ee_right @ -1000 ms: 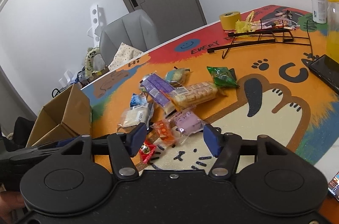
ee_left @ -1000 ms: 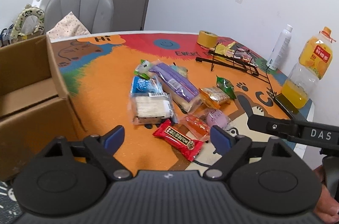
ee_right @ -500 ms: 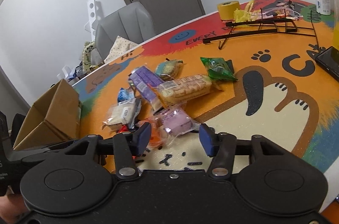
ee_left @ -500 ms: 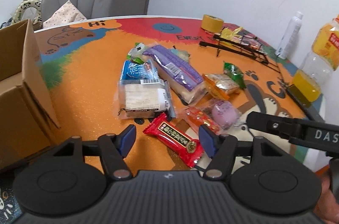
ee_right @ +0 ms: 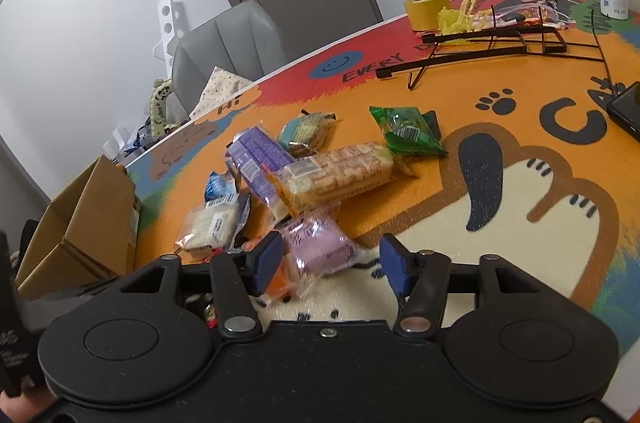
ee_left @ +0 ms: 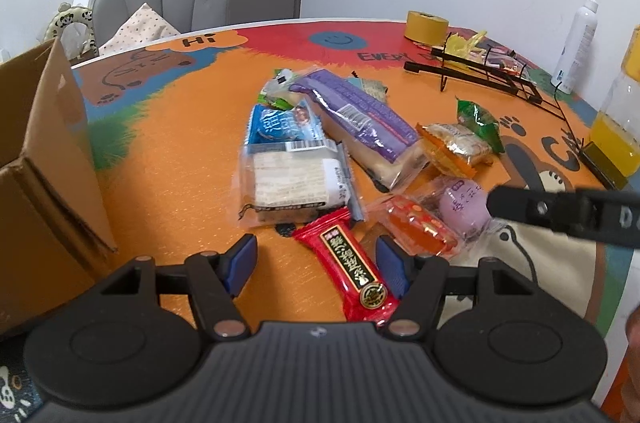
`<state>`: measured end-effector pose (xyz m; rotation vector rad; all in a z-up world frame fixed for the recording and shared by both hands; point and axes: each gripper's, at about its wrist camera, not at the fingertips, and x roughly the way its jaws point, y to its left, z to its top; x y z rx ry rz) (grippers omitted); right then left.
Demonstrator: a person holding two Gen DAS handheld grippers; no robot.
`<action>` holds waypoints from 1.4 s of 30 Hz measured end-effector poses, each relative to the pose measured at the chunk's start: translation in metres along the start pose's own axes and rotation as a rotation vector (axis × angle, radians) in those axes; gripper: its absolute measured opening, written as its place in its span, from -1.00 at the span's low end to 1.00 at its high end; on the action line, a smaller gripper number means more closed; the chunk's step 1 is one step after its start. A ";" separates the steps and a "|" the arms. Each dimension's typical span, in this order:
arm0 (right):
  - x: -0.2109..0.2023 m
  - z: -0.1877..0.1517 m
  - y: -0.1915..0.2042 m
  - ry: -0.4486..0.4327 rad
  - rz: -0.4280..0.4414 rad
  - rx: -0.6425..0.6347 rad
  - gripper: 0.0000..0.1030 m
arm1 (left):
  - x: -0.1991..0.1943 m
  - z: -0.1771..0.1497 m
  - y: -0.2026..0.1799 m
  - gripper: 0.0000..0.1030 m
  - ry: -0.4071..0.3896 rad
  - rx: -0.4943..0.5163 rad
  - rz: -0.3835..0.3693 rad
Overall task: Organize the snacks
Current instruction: 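Grasp the red wrapped bar with the left gripper while the right grasps the pink pastry, then carry the red bar and pink pastry in both grippers over the box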
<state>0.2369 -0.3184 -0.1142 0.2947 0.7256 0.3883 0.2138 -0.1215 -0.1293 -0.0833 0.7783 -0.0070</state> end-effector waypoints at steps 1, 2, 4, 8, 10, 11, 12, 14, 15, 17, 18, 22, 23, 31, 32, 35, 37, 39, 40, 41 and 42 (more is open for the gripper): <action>0.003 0.001 0.001 -0.001 -0.001 -0.004 0.13 | -0.001 -0.001 0.001 0.26 0.002 0.003 -0.001; 0.005 0.002 0.001 -0.003 -0.004 -0.008 0.13 | -0.002 -0.001 0.002 0.26 0.005 0.009 -0.002; 0.010 0.003 0.004 -0.010 -0.024 -0.028 0.14 | -0.003 -0.003 0.003 0.24 0.005 0.017 -0.004; 0.020 0.002 0.002 0.006 -0.017 -0.020 0.17 | -0.004 -0.004 0.002 0.06 0.000 0.039 0.006; 0.024 -0.002 0.002 0.020 -0.020 -0.033 0.18 | -0.004 -0.004 0.003 -0.11 -0.005 0.040 0.007; 0.023 -0.004 0.004 0.013 -0.023 -0.046 0.18 | -0.004 -0.004 0.004 -0.16 -0.008 0.040 0.009; 0.023 -0.005 0.005 0.015 -0.028 -0.060 0.18 | -0.004 -0.004 0.004 -0.29 -0.011 0.042 0.011; 0.022 -0.006 0.009 0.020 -0.047 -0.087 0.09 | -0.003 -0.003 0.004 -0.50 -0.012 0.046 0.011; 0.021 -0.007 0.010 0.024 -0.056 -0.096 0.05 | -0.004 -0.003 0.004 -0.59 -0.010 0.046 0.004; 0.020 -0.008 0.011 0.029 -0.064 -0.107 -0.12 | -0.005 -0.002 0.005 -0.63 -0.005 0.039 -0.016; 0.019 -0.008 0.012 0.032 -0.064 -0.111 -0.14 | -0.006 -0.002 0.006 -0.64 -0.002 0.030 -0.027; 0.015 -0.011 0.013 0.038 -0.052 -0.111 -0.22 | -0.011 -0.004 0.009 -0.64 -0.002 0.010 -0.052; 0.014 -0.011 0.013 0.033 -0.055 -0.096 -0.23 | -0.013 -0.004 0.009 -0.64 -0.007 0.007 -0.055; -0.005 -0.012 0.021 0.002 -0.064 -0.090 -0.26 | -0.033 0.000 0.014 -0.64 -0.047 -0.004 -0.073; -0.008 -0.011 0.022 -0.002 -0.063 -0.091 -0.26 | -0.035 0.000 0.016 -0.64 -0.052 -0.007 -0.074; -0.017 -0.010 0.027 -0.019 -0.063 -0.090 -0.26 | -0.043 0.001 0.018 -0.64 -0.065 -0.015 -0.079; -0.023 -0.009 0.030 -0.034 -0.060 -0.093 -0.26 | -0.050 0.003 0.020 -0.64 -0.082 -0.014 -0.082; -0.027 -0.006 0.035 -0.046 -0.055 -0.098 -0.26 | -0.057 0.005 0.021 -0.64 -0.096 -0.015 -0.082; -0.029 -0.005 0.037 -0.052 -0.051 -0.101 -0.26 | -0.060 0.006 0.021 -0.64 -0.102 -0.016 -0.083; -0.031 -0.003 0.041 -0.058 -0.047 -0.106 -0.26 | -0.063 0.008 0.022 -0.64 -0.110 -0.016 -0.085; -0.032 -0.002 0.044 -0.064 -0.041 -0.111 -0.26 | -0.067 0.010 0.023 -0.64 -0.119 -0.016 -0.084</action>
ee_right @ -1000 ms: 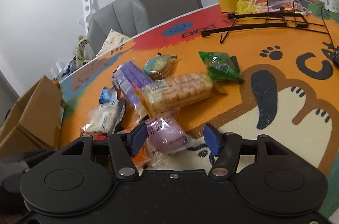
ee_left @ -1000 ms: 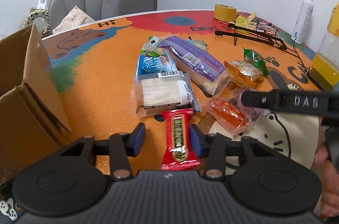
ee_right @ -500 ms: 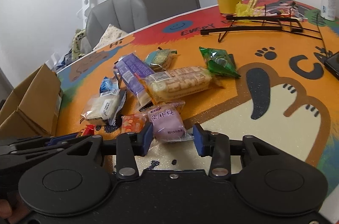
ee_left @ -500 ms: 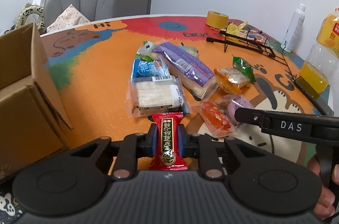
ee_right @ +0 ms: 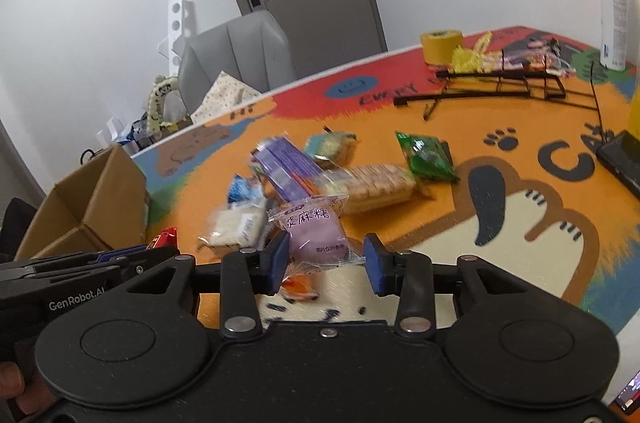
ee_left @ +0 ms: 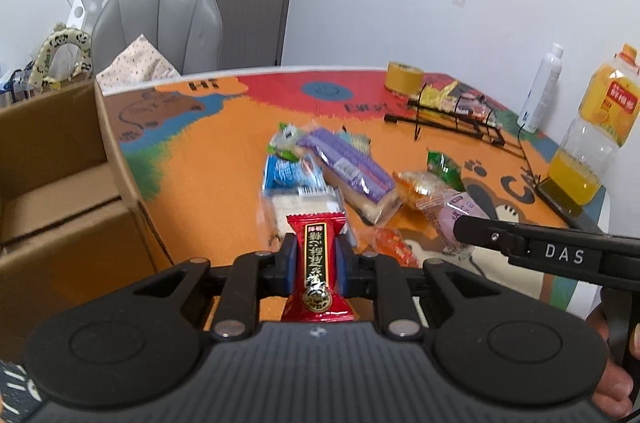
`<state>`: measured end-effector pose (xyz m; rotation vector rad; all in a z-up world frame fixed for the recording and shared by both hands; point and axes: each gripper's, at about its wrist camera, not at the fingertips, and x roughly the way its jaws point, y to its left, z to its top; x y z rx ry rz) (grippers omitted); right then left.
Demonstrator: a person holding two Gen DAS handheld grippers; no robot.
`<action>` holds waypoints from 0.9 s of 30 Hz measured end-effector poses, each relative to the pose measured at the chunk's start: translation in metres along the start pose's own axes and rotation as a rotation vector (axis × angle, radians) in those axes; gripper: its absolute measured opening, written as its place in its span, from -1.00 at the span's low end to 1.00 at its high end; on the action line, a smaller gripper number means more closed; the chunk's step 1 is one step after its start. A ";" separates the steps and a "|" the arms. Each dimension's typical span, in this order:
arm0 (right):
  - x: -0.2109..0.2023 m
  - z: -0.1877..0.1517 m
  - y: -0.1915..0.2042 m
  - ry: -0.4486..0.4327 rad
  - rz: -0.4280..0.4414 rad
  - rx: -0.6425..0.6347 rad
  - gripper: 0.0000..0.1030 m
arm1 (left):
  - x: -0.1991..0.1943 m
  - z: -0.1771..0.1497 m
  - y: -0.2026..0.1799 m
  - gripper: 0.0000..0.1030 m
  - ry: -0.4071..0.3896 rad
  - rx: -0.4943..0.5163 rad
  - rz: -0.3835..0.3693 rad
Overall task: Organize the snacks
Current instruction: 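Carry the red bar and pink pastry in both grippers over the box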
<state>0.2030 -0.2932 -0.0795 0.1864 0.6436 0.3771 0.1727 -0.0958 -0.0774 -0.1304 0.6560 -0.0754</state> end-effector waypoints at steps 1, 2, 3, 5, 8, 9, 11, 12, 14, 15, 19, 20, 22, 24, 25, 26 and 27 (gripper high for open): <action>-0.002 0.002 0.003 -0.007 0.007 -0.005 -0.27 | -0.004 0.003 0.000 -0.64 -0.012 0.003 0.003; -0.003 0.004 0.006 -0.015 0.012 -0.010 -0.27 | -0.007 0.005 0.001 -0.64 -0.020 0.005 0.005; -0.004 0.006 0.009 -0.021 0.014 -0.014 -0.27 | -0.011 0.007 0.003 -0.64 -0.029 0.005 0.007; -0.005 0.011 0.014 -0.032 0.022 -0.019 -0.27 | -0.017 0.011 0.006 -0.65 -0.043 0.004 0.011; -0.005 0.016 0.021 -0.041 0.040 -0.023 -0.27 | -0.025 0.017 0.013 -0.65 -0.059 -0.001 0.014; -0.006 0.018 0.024 -0.044 0.044 -0.025 -0.27 | -0.029 0.018 0.014 -0.65 -0.064 -0.002 0.016; -0.006 0.020 0.031 -0.049 0.055 -0.031 -0.27 | -0.036 0.021 0.018 -0.65 -0.077 -0.002 0.024; -0.006 0.022 0.034 -0.051 0.061 -0.033 -0.27 | -0.039 0.022 0.021 -0.64 -0.081 -0.004 0.027; -0.005 0.025 0.041 -0.057 0.077 -0.041 -0.27 | -0.045 0.024 0.026 -0.64 -0.090 -0.008 0.036; -0.005 0.026 0.045 -0.059 0.084 -0.048 -0.27 | -0.048 0.025 0.029 -0.64 -0.097 -0.011 0.043; -0.003 0.030 0.062 -0.062 0.111 -0.067 -0.27 | -0.059 0.028 0.042 -0.64 -0.116 -0.027 0.067; -0.002 0.031 0.066 -0.062 0.117 -0.073 -0.27 | -0.061 0.028 0.047 -0.64 -0.121 -0.032 0.073; -0.001 0.033 0.075 -0.063 0.132 -0.086 -0.27 | -0.067 0.030 0.056 -0.64 -0.131 -0.043 0.085; 0.001 0.034 0.083 -0.064 0.147 -0.095 -0.27 | -0.071 0.031 0.064 -0.64 -0.140 -0.055 0.098; 0.002 0.035 0.087 -0.062 0.152 -0.098 -0.27 | -0.073 0.031 0.069 -0.64 -0.144 -0.063 0.103; 0.003 0.036 0.091 -0.062 0.156 -0.102 -0.27 | -0.074 0.032 0.073 -0.64 -0.147 -0.068 0.108; 0.004 0.037 0.094 -0.062 0.160 -0.106 -0.27 | -0.076 0.032 0.078 -0.64 -0.151 -0.075 0.115</action>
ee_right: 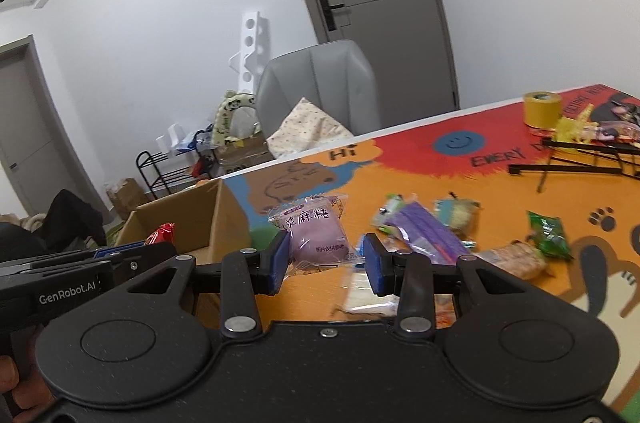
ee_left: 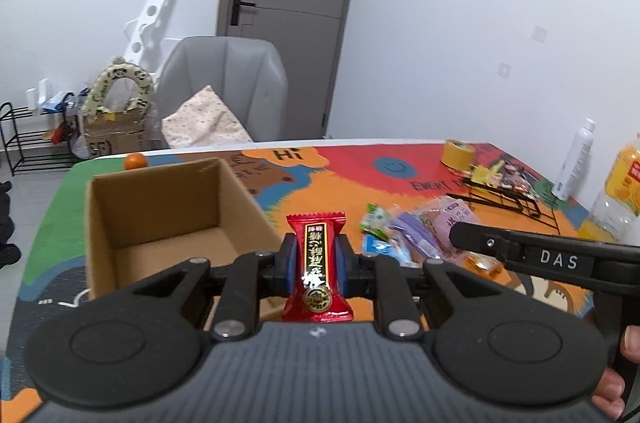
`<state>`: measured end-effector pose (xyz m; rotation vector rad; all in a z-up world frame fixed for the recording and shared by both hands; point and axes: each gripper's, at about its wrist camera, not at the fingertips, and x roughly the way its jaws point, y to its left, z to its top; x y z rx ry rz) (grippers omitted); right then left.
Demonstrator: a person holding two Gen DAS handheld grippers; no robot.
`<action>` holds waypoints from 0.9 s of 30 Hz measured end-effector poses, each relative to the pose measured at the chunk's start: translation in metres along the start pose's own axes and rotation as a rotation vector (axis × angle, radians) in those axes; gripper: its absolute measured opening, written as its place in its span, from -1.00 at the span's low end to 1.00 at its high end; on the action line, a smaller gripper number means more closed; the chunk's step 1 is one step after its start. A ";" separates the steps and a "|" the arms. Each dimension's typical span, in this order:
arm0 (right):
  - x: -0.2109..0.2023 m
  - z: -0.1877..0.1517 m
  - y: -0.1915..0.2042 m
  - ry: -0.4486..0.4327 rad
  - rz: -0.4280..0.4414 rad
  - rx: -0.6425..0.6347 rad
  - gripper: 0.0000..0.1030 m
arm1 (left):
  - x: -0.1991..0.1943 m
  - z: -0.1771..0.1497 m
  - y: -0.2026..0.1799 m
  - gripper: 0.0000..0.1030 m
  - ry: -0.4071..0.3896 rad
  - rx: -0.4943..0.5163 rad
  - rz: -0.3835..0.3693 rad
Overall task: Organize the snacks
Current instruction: 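Carry the red bar and pink pastry in both grippers over the box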
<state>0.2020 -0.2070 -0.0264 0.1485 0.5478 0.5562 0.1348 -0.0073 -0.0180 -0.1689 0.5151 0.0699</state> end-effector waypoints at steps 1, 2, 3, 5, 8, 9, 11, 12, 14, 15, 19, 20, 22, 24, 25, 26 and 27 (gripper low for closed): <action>0.002 0.001 0.004 0.001 0.007 -0.003 -0.27 | -0.001 0.000 0.005 -0.64 -0.001 -0.007 0.007; 0.004 0.002 0.007 0.002 0.011 -0.005 -0.27 | -0.002 0.001 0.009 -0.64 -0.002 -0.012 0.011; 0.005 0.003 0.010 0.004 0.017 -0.010 -0.27 | -0.003 0.001 0.014 -0.64 -0.003 -0.017 0.017; 0.009 0.005 0.018 0.006 0.031 -0.021 -0.27 | -0.004 0.003 0.025 -0.64 -0.005 -0.030 0.031; 0.015 0.007 0.029 0.010 0.049 -0.036 -0.27 | -0.005 0.004 0.041 -0.64 -0.004 -0.052 0.056; 0.017 0.008 0.034 0.012 0.055 -0.042 -0.27 | -0.005 0.004 0.046 -0.64 -0.004 -0.060 0.063; 0.022 0.009 0.042 0.016 0.066 -0.054 -0.27 | -0.004 0.003 0.055 -0.64 -0.003 -0.074 0.078; 0.024 0.010 0.047 0.019 0.070 -0.060 -0.27 | -0.003 0.003 0.059 -0.64 -0.001 -0.082 0.084; 0.029 0.012 0.055 0.024 0.080 -0.076 -0.27 | -0.001 0.001 0.070 -0.64 0.004 -0.102 0.099; 0.031 0.013 0.060 0.026 0.085 -0.085 -0.27 | 0.001 0.001 0.077 -0.64 0.009 -0.114 0.105; 0.040 0.015 0.077 0.040 0.102 -0.115 -0.27 | 0.013 -0.006 0.094 -0.64 0.061 -0.165 0.090; 0.042 0.015 0.081 0.044 0.105 -0.122 -0.27 | 0.015 -0.008 0.095 -0.64 0.071 -0.172 0.085; 0.047 0.014 0.088 0.054 0.113 -0.133 -0.27 | 0.017 -0.012 0.099 -0.64 0.083 -0.177 0.080; 0.053 0.013 0.095 0.066 0.121 -0.139 -0.27 | 0.018 -0.014 0.104 -0.64 0.096 -0.186 0.075; 0.056 0.012 0.098 0.073 0.127 -0.141 -0.27 | 0.018 -0.015 0.106 -0.64 0.102 -0.191 0.074; 0.058 0.011 0.101 0.079 0.133 -0.141 -0.27 | 0.019 -0.017 0.107 -0.64 0.108 -0.193 0.074; 0.061 0.010 0.104 0.086 0.141 -0.141 -0.27 | 0.018 -0.017 0.109 -0.64 0.109 -0.191 0.072</action>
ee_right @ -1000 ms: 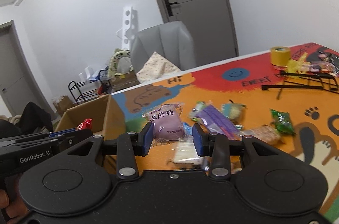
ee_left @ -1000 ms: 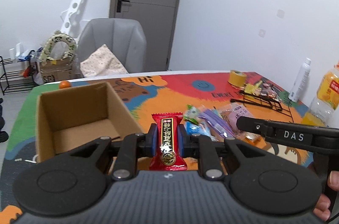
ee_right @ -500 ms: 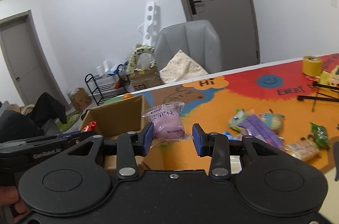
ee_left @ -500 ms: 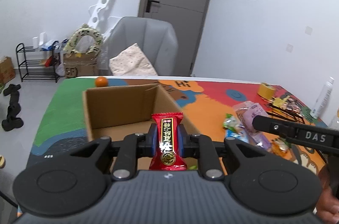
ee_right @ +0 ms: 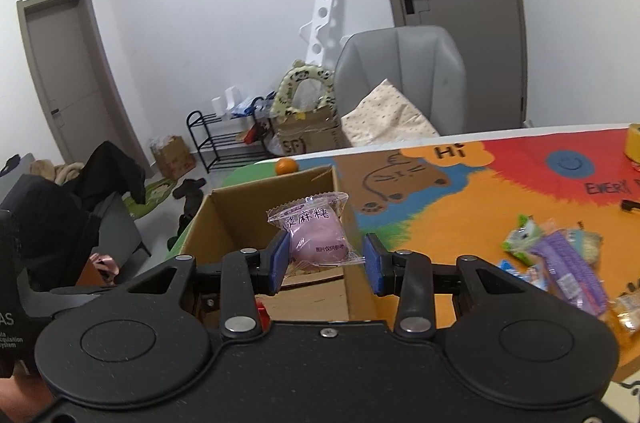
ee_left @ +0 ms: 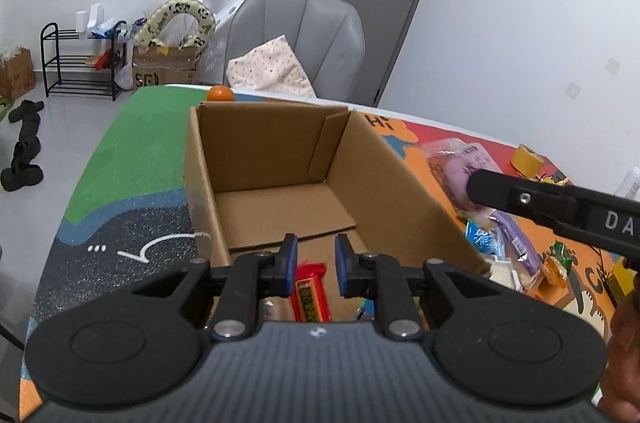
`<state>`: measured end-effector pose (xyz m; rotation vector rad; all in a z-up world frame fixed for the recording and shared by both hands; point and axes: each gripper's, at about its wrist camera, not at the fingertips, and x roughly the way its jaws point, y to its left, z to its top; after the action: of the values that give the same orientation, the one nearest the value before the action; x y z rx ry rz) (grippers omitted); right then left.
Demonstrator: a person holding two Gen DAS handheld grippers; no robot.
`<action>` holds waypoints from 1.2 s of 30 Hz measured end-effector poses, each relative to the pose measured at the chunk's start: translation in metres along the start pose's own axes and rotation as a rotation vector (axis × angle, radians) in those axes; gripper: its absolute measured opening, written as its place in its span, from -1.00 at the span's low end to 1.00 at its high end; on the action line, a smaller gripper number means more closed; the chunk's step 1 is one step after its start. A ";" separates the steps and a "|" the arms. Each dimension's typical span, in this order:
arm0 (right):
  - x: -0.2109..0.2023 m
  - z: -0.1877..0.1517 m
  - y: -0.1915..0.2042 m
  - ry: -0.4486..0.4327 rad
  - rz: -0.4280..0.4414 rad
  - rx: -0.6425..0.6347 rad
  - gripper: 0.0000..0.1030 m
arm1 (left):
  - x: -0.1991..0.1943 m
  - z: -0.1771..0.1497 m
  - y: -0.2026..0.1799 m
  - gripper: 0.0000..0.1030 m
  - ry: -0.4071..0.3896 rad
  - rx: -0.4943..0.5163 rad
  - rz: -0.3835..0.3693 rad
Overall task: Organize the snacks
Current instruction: 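Carry the red bar and pink pastry in both grippers over the box, then open both grippers to drop the red bar and pink pastry into the box, then move both grippers back toward the remaining snacks on the table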
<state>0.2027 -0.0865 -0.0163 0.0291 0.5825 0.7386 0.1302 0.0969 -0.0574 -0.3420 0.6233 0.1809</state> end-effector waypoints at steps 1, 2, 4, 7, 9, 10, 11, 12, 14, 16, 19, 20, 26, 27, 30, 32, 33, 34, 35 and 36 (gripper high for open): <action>0.003 -0.001 0.003 0.007 0.008 -0.002 -0.27 | -0.001 -0.001 0.002 -0.64 -0.001 0.005 -0.001; 0.007 -0.001 0.006 0.014 0.016 -0.006 -0.27 | -0.002 -0.001 0.003 -0.64 -0.002 0.010 -0.002; 0.012 -0.002 0.013 0.028 0.034 -0.009 -0.27 | -0.004 -0.003 0.006 -0.64 -0.001 0.016 0.000; 0.020 -0.005 0.021 0.060 0.051 -0.018 -0.26 | -0.005 -0.001 0.009 -0.63 -0.003 0.020 0.007; 0.024 -0.008 0.022 0.083 0.059 -0.008 -0.25 | -0.007 0.000 0.011 -0.64 -0.005 0.025 0.013; 0.025 -0.009 0.022 0.091 0.067 -0.004 -0.25 | -0.008 0.000 0.013 -0.63 -0.006 0.029 0.004; 0.025 -0.010 0.024 0.098 0.072 -0.005 -0.25 | -0.008 0.001 0.014 -0.64 -0.004 0.028 0.002; 0.025 -0.011 0.026 0.100 0.072 -0.011 -0.25 | -0.008 0.002 0.016 -0.63 -0.004 0.024 0.003; 0.022 -0.011 0.031 0.096 0.064 -0.024 -0.21 | -0.009 0.002 0.018 -0.63 -0.008 0.024 0.008; 0.018 -0.010 0.032 0.092 0.071 -0.024 -0.20 | -0.009 0.003 0.019 -0.60 -0.012 0.026 0.023; 0.010 -0.008 0.031 0.078 0.067 -0.021 -0.18 | -0.011 0.004 0.020 -0.58 -0.026 0.036 0.050; 0.008 -0.008 0.030 0.074 0.066 -0.019 -0.16 | -0.011 0.006 0.021 -0.58 -0.027 0.032 0.058; -0.006 -0.009 0.023 0.054 0.047 0.009 0.21 | -0.021 0.011 0.021 -0.36 -0.040 0.004 0.075; -0.008 -0.009 0.021 0.050 0.038 0.014 0.28 | -0.024 0.011 0.019 -0.21 -0.039 0.006 0.069; -0.014 -0.011 0.013 0.043 0.026 0.038 0.38 | -0.029 0.011 0.011 0.22 -0.050 0.019 0.057; -0.016 -0.013 0.006 0.043 0.020 0.055 0.43 | -0.033 0.010 0.004 0.40 -0.061 0.041 0.057; -0.018 -0.014 0.003 0.041 0.015 0.061 0.44 | -0.033 0.010 0.001 0.47 -0.064 0.048 0.055; -0.020 -0.016 0.001 0.038 0.011 0.066 0.47 | -0.034 0.010 -0.002 0.51 -0.065 0.051 0.052; -0.023 -0.017 -0.001 0.035 0.007 0.072 0.51 | -0.034 0.010 -0.006 0.54 -0.063 0.053 0.048; -0.024 -0.018 -0.004 0.031 0.000 0.080 0.54 | -0.032 0.009 -0.009 0.57 -0.060 0.055 0.043</action>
<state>0.1820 -0.1086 -0.0204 0.0918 0.6413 0.7163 0.1116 0.0901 -0.0287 -0.2697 0.5753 0.2138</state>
